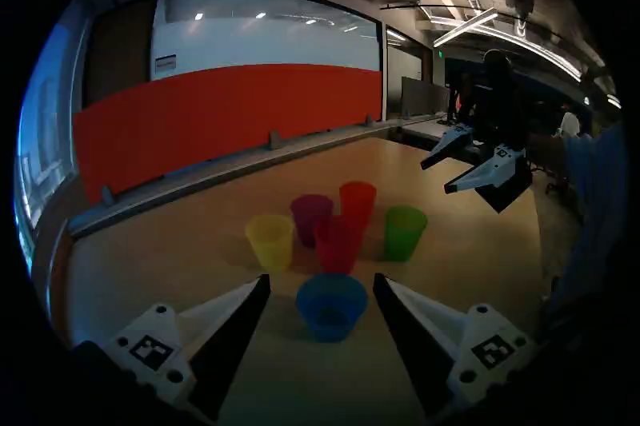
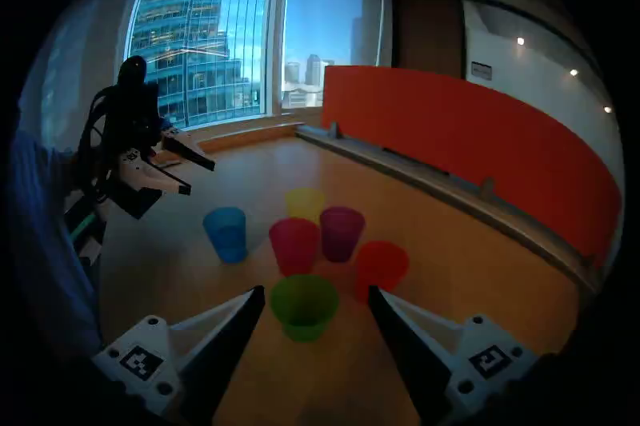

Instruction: Pour water

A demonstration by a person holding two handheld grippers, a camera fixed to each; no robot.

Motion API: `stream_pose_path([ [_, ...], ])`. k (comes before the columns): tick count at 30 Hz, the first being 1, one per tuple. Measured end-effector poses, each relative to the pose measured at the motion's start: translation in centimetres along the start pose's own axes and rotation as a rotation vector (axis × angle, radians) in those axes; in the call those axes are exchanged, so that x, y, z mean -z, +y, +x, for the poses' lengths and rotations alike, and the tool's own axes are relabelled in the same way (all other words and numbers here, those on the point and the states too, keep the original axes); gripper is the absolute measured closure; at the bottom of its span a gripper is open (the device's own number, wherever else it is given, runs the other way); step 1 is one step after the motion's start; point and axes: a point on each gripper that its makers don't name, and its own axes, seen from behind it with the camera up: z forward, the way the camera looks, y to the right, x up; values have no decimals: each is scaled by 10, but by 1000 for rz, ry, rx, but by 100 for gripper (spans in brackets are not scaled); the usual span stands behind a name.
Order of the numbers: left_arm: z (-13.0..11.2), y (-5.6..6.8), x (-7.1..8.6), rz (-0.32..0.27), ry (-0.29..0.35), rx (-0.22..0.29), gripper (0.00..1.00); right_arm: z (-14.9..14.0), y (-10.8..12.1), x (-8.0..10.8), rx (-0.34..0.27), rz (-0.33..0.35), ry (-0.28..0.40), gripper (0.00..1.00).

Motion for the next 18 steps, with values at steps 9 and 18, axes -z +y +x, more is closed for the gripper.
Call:
stream_pose_path([
  [9, -22, 9, -7, -40, -70, -15, 4, -17, -3, -11, -8, 21, -42, 0],
  [18, -41, 10, -13, -63, -135, -22, 4, -29, -5, -19, 6, 35, -75, 0],
])
